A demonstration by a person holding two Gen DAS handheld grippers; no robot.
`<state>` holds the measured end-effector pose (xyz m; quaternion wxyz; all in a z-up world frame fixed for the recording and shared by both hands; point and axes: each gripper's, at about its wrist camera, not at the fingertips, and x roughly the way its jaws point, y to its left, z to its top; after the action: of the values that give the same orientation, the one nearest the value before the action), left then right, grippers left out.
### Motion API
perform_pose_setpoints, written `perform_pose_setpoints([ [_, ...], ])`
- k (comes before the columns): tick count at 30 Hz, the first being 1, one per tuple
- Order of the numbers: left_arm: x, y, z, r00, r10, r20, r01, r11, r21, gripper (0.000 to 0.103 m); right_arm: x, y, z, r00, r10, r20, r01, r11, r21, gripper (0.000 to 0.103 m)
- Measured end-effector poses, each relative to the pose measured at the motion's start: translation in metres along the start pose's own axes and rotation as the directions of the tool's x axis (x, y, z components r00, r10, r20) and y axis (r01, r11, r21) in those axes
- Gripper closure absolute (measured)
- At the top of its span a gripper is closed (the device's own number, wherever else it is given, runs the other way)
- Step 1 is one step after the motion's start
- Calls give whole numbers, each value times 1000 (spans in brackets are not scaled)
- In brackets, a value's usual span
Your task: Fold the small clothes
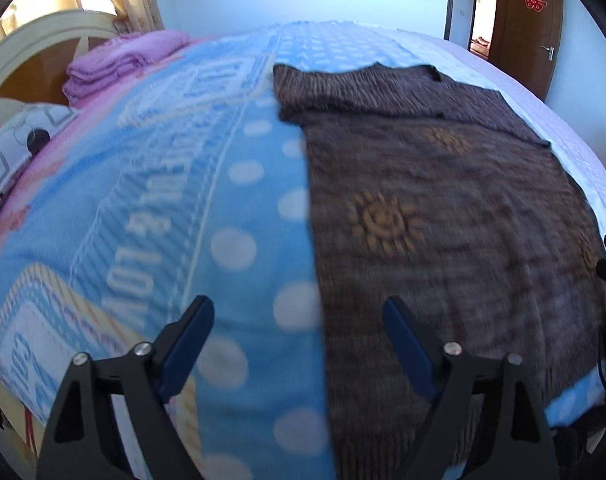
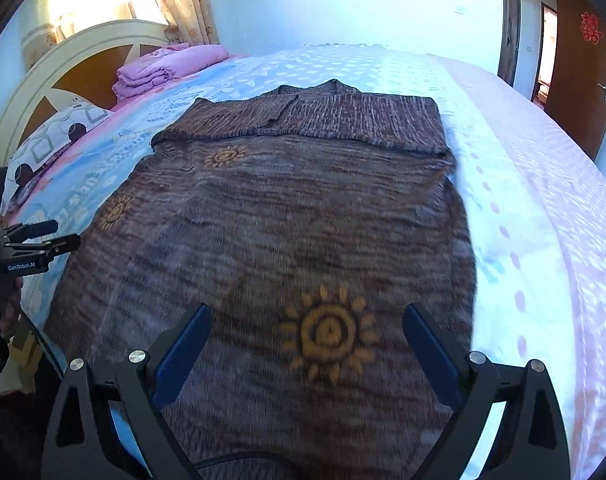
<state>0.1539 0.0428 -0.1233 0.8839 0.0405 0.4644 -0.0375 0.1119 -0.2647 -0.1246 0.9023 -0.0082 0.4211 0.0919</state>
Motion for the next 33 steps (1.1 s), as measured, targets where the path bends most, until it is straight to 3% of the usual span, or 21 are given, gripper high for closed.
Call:
perform_pose_setpoints([
  [6,-19,8,-30,999,-46,-16,46,999,-23,33,-26,-2,-28,1000,-25,2,25,1000,-5,6],
  [11,-22,13,-55,988,-137,-69,130,986,-100,56,-42,-4,-53,998,-61,25,60,998,16,6],
  [14,-27,6,-63,987,-150,-64,144,985,-91,57,-50,-6,-64,997,-75,30,74,997,21,6],
  [17,-28,1,-67,982,-177,-71,170,980,-100,65,-54,-11,-72,997,-76,28,75,997,36,6],
  [23,-23,-6,-70,978,-181,-99,173,981,-88,67,-57,-20,-80,997,-68,33,65,996,66,6],
  [25,-21,-9,-71,978,-177,-108,169,982,-81,73,-57,-22,-81,997,-63,35,60,995,78,6],
  [27,-23,-10,-72,980,-173,-97,167,983,-71,93,-56,-25,-83,998,-55,30,52,994,94,6],
  [33,-44,-11,-65,982,-189,-14,189,982,-24,96,-61,-33,-86,997,-74,32,70,991,110,6],
])
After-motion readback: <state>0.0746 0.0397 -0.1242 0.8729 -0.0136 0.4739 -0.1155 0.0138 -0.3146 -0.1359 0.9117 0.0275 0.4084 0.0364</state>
